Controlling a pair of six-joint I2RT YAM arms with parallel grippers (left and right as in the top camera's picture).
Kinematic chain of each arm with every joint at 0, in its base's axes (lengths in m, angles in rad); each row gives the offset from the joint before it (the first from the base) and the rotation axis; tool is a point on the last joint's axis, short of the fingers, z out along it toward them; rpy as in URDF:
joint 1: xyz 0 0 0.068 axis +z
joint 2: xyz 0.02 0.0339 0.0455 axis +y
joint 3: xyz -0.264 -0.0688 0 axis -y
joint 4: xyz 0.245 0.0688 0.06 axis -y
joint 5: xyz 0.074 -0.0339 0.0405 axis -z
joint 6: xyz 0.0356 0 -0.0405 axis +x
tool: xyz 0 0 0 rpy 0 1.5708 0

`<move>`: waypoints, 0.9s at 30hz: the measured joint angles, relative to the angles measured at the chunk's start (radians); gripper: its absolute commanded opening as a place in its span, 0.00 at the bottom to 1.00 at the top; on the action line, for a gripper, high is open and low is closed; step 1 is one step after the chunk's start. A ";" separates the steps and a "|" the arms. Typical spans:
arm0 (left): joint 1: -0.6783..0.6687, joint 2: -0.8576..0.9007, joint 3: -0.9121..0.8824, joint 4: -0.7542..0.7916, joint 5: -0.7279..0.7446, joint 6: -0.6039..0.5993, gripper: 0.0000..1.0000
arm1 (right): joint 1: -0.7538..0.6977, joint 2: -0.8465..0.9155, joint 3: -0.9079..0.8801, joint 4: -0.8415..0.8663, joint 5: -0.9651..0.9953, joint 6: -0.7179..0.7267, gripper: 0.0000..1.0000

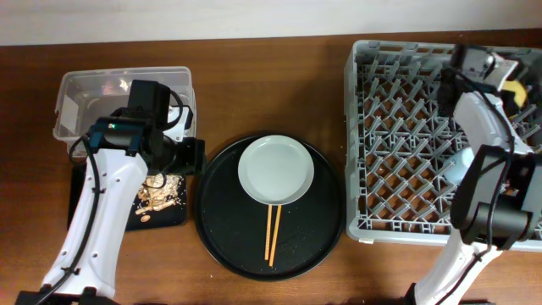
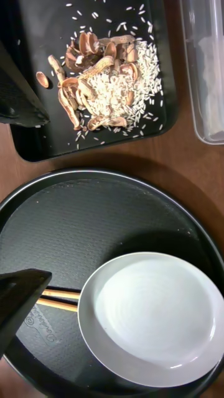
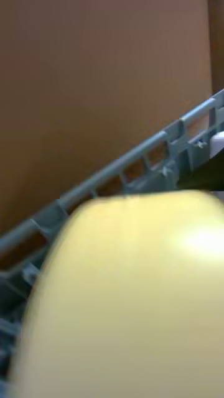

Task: Sort waste into correct bins and load items into the dishwasher rack
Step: 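Grasp the white plate with the right gripper and lift it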

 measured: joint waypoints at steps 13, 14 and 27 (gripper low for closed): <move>0.000 0.000 0.000 0.000 0.023 0.000 0.77 | 0.071 -0.205 -0.005 -0.314 -0.447 0.080 0.68; 0.000 0.000 0.000 0.000 0.023 0.000 0.78 | 0.107 -0.294 -0.005 -0.337 -0.545 0.071 0.72; 0.000 0.000 0.000 0.002 0.026 0.000 0.80 | 0.617 -0.205 -0.005 -0.599 -1.233 0.198 0.69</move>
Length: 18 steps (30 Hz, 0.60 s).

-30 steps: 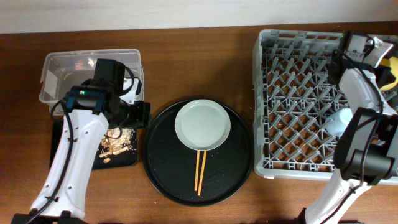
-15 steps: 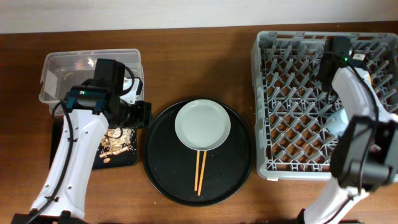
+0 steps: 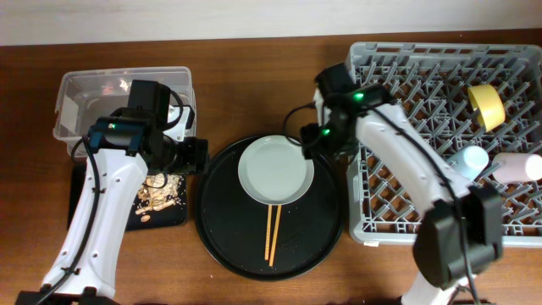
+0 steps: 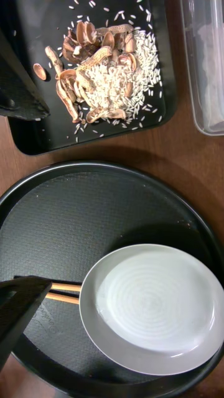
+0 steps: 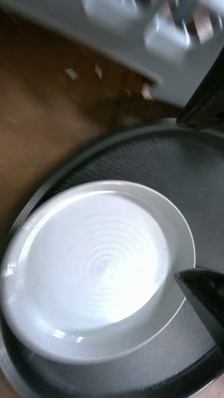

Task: Sort waste into correct bins and load items into the dishwasher rack
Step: 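Grasp the white plate with the right gripper and lift it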

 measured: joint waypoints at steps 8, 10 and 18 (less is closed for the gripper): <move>0.000 0.000 0.000 0.000 0.000 0.000 0.80 | 0.030 0.244 -0.001 -0.027 0.011 0.125 0.29; 0.000 0.000 0.000 0.000 0.000 0.000 0.80 | 0.030 0.259 -0.002 -0.015 0.011 0.125 0.12; 0.000 0.000 0.000 -0.003 0.000 0.000 0.80 | 0.025 0.242 -0.002 -0.016 -0.001 0.122 0.04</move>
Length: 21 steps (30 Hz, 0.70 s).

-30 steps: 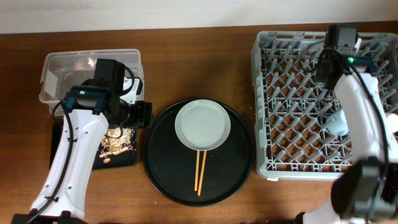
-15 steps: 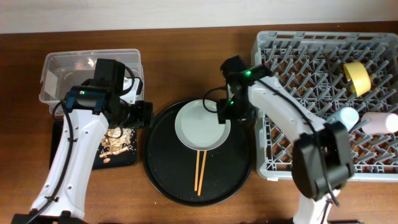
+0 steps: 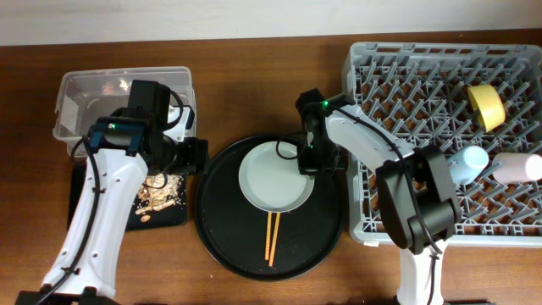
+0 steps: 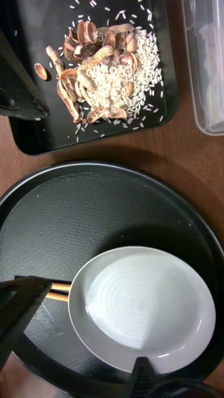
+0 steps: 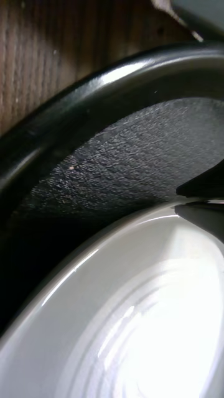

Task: Sort waste into correct bins and load items into the dishwasher rack
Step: 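Grasp the white plate with the right gripper and lift it, then stand the white plate upright in the dish rack with the right gripper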

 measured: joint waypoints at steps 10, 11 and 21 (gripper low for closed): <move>0.000 0.000 0.000 0.000 0.000 0.000 0.80 | -0.088 -0.568 -0.003 0.099 0.715 -0.020 0.04; 0.000 0.000 0.000 0.000 0.000 0.000 0.80 | -0.109 -0.573 -0.003 0.148 0.887 -0.021 0.04; 0.000 0.000 0.000 0.010 0.000 0.000 0.80 | -0.427 -0.497 -0.005 0.360 1.146 -0.128 0.04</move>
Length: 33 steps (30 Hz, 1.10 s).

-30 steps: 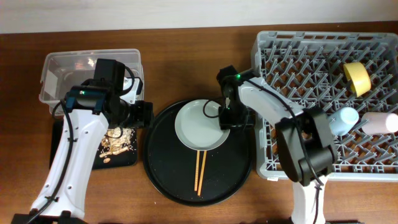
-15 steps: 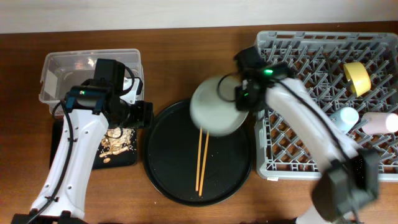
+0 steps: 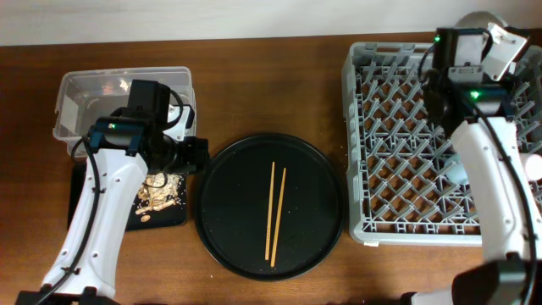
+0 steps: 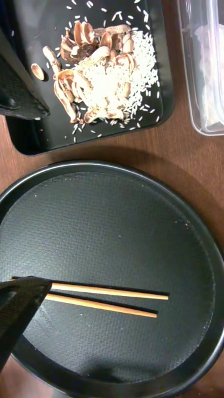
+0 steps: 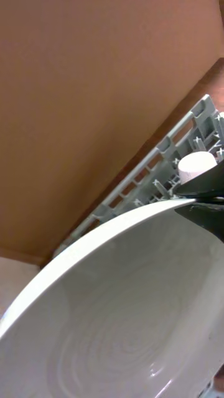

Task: Sort waste into correct bins and load items into the dishwasher rack
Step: 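Stand the white plate upright in the dish rack with the right gripper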

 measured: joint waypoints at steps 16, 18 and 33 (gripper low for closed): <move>0.000 0.000 0.000 0.013 0.000 0.000 0.81 | -0.020 0.213 0.001 -0.004 -0.058 -0.019 0.04; 0.000 0.000 0.000 0.013 0.000 0.000 0.81 | -0.020 0.187 0.001 0.031 -0.019 -0.022 0.04; 0.000 0.000 0.000 0.014 0.000 0.000 0.84 | -0.042 0.198 0.002 0.146 -0.012 -0.285 0.04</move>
